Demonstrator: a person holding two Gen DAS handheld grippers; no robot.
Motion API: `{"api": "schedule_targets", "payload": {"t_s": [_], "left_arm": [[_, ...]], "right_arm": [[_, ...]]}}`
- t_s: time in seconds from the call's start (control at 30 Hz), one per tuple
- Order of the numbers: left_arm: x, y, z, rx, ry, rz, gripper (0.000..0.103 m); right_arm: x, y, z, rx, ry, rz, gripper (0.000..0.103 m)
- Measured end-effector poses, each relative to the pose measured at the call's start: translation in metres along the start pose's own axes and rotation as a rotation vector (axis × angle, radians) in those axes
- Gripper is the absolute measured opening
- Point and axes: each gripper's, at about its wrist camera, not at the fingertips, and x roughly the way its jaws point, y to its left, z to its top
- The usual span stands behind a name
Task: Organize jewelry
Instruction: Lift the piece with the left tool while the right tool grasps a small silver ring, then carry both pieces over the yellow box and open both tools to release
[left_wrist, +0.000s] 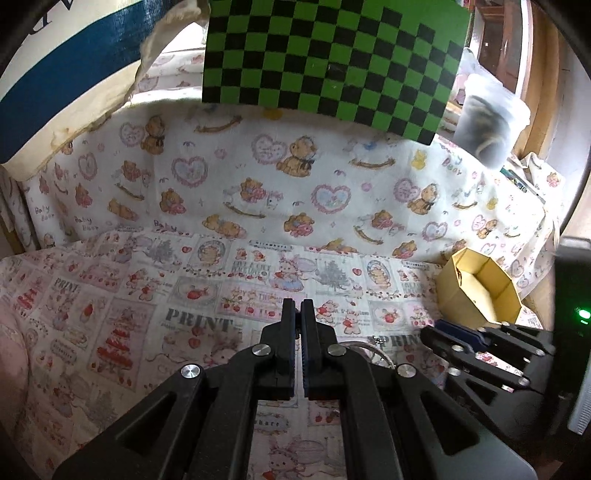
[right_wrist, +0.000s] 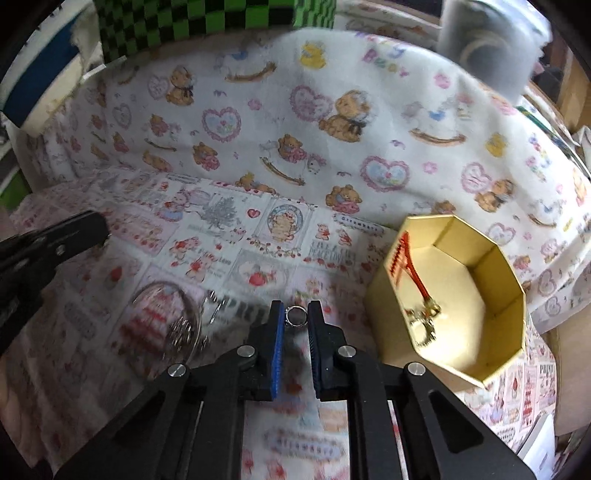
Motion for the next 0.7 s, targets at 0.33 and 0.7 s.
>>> {"api": "schedule_targets", "payload": {"t_s": [0.33, 0.7], "left_arm": [[-0.017, -0.011, 0.0, 0.034, -0.048, 0.03, 0.002], [-0.038, -0.016, 0.0, 0.031, -0.155, 0.092, 0.002]], "right_arm": [[-0.052, -0.042, -0.01, 0.132, -0.116, 0.162, 0.014], [-0.097, -0.077, -0.007, 0.197, -0.207, 0.239, 0.014]]}}
